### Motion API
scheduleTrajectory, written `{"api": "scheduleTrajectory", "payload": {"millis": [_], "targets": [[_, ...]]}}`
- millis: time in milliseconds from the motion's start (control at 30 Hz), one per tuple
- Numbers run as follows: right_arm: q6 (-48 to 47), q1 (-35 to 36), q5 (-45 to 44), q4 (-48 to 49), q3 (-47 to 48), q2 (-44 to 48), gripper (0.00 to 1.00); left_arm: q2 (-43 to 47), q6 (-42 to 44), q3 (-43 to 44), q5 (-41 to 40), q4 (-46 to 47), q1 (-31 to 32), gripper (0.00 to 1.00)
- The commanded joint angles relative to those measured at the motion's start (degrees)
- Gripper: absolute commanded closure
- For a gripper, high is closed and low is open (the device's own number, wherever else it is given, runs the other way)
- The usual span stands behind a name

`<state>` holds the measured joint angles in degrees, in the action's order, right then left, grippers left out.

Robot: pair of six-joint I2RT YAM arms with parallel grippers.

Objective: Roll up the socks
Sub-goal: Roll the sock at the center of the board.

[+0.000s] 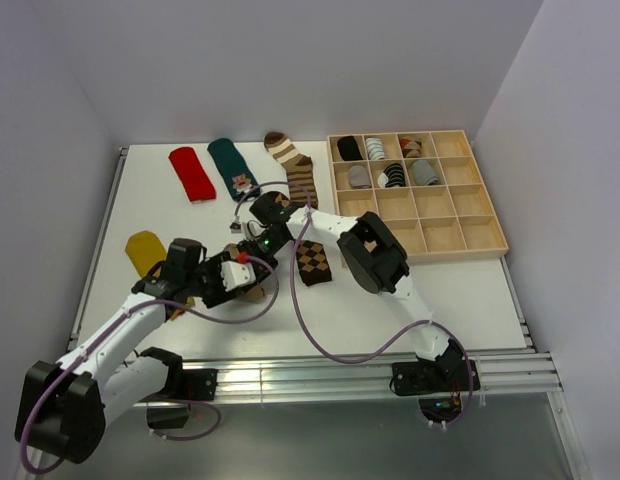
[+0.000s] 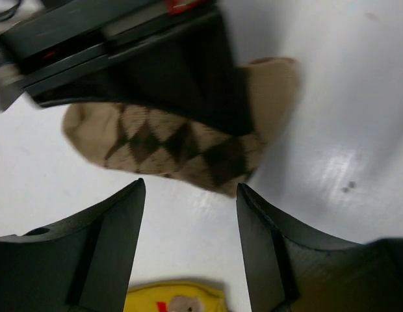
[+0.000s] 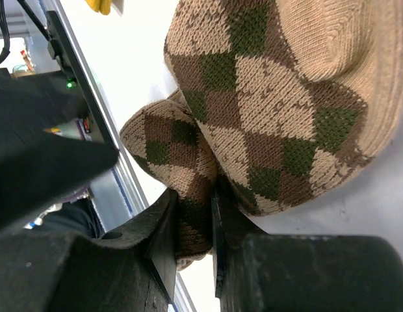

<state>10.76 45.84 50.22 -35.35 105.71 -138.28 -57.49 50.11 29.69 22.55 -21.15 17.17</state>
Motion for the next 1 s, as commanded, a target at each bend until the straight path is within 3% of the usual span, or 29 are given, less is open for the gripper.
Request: {"api": "scheduleTrajectory", "payload": {"millis": [0,467,967], "targets": [[-5.1,-0.8,-16.5,-8.9,-3.6,-5.2,0.92,4.0,2.1,-2.4,-0.7,2.1,3.6,0.36],[-7.2,0.4,-16.6,-9.6,-3.1,-3.0,0.91,0.8,1.3,-7.3,-3.8,10.8,12.1,0.31],[-10.1,1.9,-14.3,-12.2,-1.7,-2.1,0.90,-6.0,2.3,-11.9,-12.8,22.3,14.6,0.35]]}}
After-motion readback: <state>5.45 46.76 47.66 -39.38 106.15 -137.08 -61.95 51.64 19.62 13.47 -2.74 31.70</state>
